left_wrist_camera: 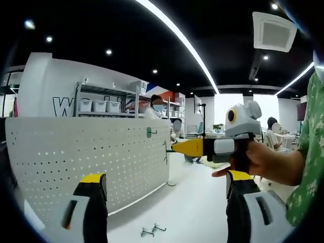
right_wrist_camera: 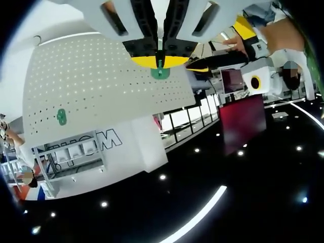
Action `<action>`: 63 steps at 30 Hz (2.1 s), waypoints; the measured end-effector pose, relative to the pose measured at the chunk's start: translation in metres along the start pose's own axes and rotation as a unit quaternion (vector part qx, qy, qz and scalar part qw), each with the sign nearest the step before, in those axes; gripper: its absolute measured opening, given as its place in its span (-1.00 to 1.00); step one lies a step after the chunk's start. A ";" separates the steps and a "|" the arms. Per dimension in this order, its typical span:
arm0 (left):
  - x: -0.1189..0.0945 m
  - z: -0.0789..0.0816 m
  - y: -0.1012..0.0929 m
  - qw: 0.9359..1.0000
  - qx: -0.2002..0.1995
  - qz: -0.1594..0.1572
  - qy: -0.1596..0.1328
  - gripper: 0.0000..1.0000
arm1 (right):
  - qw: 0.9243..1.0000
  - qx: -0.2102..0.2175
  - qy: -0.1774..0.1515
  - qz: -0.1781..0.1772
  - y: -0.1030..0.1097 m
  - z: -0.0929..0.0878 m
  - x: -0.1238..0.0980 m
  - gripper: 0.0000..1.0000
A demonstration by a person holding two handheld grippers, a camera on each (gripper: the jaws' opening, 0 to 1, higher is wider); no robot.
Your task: Insert the hook assembly into the mounting plate slot until the hook locks in place.
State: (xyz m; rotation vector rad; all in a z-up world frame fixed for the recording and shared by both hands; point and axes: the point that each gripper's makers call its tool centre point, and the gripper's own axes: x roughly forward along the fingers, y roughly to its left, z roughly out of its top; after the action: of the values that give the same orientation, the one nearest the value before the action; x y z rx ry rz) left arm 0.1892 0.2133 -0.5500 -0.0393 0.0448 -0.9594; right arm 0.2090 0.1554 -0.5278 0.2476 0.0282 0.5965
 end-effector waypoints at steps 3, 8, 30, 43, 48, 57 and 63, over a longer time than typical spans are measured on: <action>-0.002 -0.001 0.005 1.000 -0.002 0.011 -0.002 1.00 | 1.000 -0.003 -0.003 -0.007 -0.006 0.004 0.001 -1.00; -0.008 -0.002 0.012 0.999 0.007 0.033 -0.003 1.00 | 0.999 -0.023 -0.011 -0.037 -0.029 0.016 0.001 -1.00; -0.038 -0.015 0.051 0.995 -0.001 0.095 0.006 1.00 | 0.976 -0.134 -0.032 -0.167 -0.129 0.074 0.029 -1.00; -0.039 -0.020 0.059 0.994 -0.002 0.104 0.014 0.99 | 0.967 -0.150 -0.031 -0.205 -0.162 0.083 0.051 -1.00; -0.039 -0.022 0.062 0.994 -0.003 0.106 0.019 0.99 | 0.966 -0.148 -0.027 -0.211 -0.171 0.082 0.060 -1.00; -0.038 -0.026 0.068 0.994 -0.005 0.108 0.024 0.96 | 0.965 -0.141 -0.026 -0.219 -0.186 0.078 0.073 -1.00; -0.037 -0.030 0.072 0.994 -0.007 0.109 0.029 0.95 | 0.966 -0.129 -0.030 -0.223 -0.196 0.076 0.077 -1.00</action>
State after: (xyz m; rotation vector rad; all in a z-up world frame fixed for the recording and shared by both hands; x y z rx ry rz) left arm 0.2247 0.2845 -0.5827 -0.0193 0.1072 -0.7412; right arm 0.3880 0.0253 -0.4976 0.0025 -0.0509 0.1392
